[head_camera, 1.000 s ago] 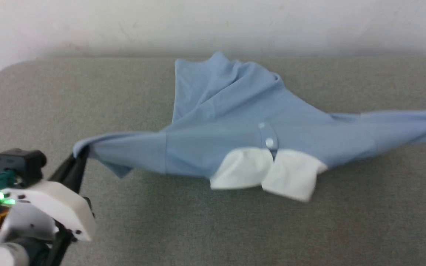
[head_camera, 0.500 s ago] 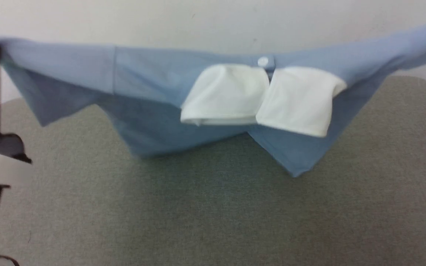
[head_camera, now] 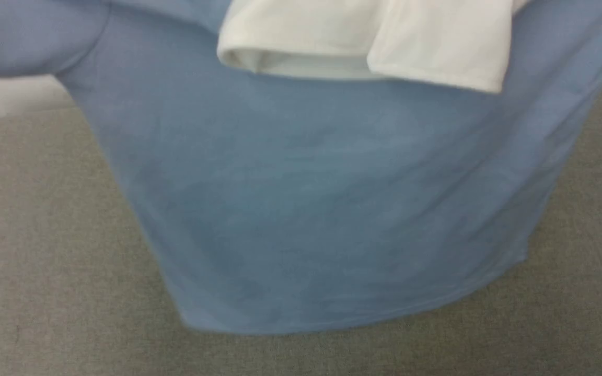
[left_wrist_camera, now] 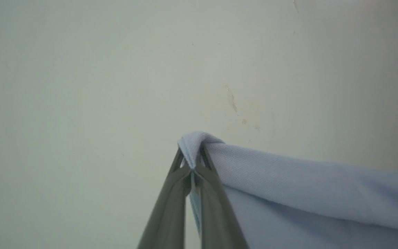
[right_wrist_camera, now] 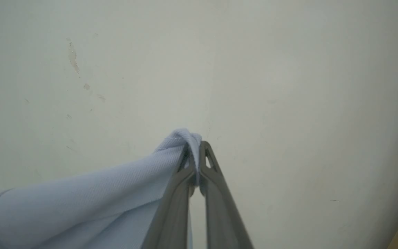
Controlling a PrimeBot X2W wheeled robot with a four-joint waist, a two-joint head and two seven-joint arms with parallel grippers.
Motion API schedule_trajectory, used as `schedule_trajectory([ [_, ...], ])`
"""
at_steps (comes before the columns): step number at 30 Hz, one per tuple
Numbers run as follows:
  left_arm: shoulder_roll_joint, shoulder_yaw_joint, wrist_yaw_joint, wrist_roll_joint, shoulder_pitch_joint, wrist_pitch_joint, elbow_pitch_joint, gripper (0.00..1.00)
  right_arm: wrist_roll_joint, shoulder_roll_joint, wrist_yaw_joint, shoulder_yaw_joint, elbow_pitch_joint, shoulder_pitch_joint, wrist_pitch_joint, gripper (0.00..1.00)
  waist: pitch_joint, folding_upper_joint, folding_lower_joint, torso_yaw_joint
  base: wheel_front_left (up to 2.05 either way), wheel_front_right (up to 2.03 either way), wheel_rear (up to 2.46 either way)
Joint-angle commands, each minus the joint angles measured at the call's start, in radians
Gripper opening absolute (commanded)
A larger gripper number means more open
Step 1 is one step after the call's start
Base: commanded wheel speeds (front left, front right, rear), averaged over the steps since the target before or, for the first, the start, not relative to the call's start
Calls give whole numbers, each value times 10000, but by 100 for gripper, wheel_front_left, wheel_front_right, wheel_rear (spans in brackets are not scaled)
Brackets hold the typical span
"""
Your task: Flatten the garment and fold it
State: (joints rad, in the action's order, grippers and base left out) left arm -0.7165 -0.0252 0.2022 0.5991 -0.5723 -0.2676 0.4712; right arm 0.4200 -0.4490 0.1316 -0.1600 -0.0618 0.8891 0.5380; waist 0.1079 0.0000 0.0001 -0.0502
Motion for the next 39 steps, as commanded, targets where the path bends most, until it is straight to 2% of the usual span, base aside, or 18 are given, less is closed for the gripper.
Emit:
schedule_trajectory([
  [1, -78, 192, -188, 80, -612, -40, -495, 0, -140, -74, -9, 189, 439, 617, -291, 0, 798, 0, -1, -166, 0, 0, 0],
  [8, 32, 1021, -988, -61, -3219, 277, -2887, 0, -750, 91, -9, 624, 2545, 3179, -1580, 0, 2296, 0, -1, -288, 0, 0, 0],
  [15, 638, 1606, -1509, -561, -6415, 1370, -5547, 0, -1749, 564, -9, 713, 4751, 5656, -3223, 0, 3480, 0, -1, -307, 0, 0, 0],
  [22, 1148, 2012, -1823, -859, -7943, 2219, -7365, 0, -2148, 1007, -9, 712, 6329, 6673, -4141, 0, 4045, 0, -1, -186, 0, 0, 0],
  [29, 1556, 2503, -2177, -886, -7305, 2825, -8666, 0, -1805, 1223, -9, 1035, 7311, 5677, -4700, 0, 4094, 0, -1, 26, 0, 0, 0],
  [35, 1677, 2734, -2197, -799, -5366, 3348, -9077, 0, -1273, 1193, -9, 1630, 7466, 3683, -4922, 0, 3501, 0, -1, 124, 0, 0, 0],
  [39, 1539, 2768, -2111, -687, -3786, 3530, -9076, 0, -820, 975, -9, 2056, 7184, 2215, -4870, 0, 2903, 0, -1, 123, 0, 0, 0],
])
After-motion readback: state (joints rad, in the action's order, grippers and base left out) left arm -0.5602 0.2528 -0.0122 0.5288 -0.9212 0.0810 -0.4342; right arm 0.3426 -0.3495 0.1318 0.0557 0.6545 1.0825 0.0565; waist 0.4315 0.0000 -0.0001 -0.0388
